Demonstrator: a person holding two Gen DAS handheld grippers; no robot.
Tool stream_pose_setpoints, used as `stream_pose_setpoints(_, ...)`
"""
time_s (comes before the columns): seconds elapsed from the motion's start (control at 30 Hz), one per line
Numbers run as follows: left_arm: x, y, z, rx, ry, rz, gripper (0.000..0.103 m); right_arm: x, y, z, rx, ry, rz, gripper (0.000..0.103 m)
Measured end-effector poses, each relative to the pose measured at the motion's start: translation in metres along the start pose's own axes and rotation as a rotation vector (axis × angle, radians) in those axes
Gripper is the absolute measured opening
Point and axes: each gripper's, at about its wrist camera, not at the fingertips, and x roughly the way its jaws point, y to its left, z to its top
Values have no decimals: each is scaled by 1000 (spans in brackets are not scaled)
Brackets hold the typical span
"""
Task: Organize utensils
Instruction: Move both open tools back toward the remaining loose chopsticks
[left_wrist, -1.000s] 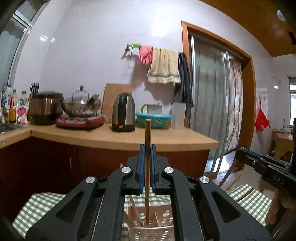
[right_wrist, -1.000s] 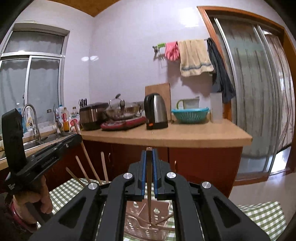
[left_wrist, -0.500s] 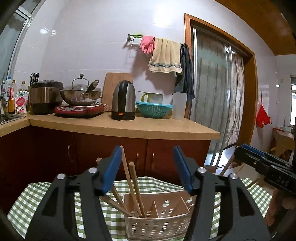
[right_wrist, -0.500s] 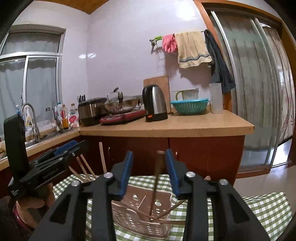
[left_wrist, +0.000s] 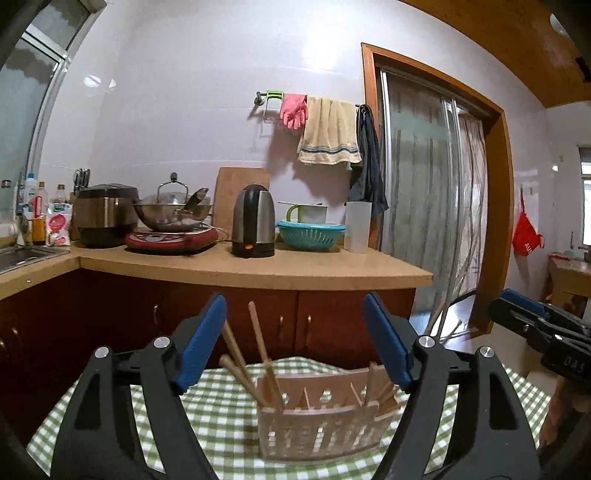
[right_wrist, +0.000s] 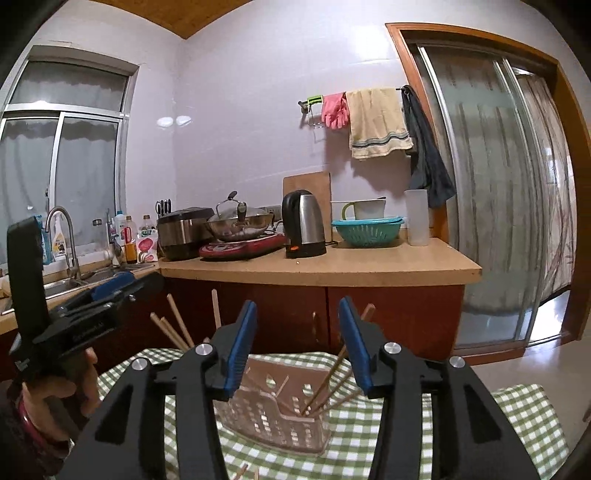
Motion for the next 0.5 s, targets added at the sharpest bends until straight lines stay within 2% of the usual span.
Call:
stream_pose_setpoints(0.23,-32,-2,-25,8,62,43,75,-28,-1,-27,8,53,-27,47)
stream_pose_setpoints(0.5,-66,-3,-72,-3,166,94,75,-60,-1,-78,9,129,-64,47)
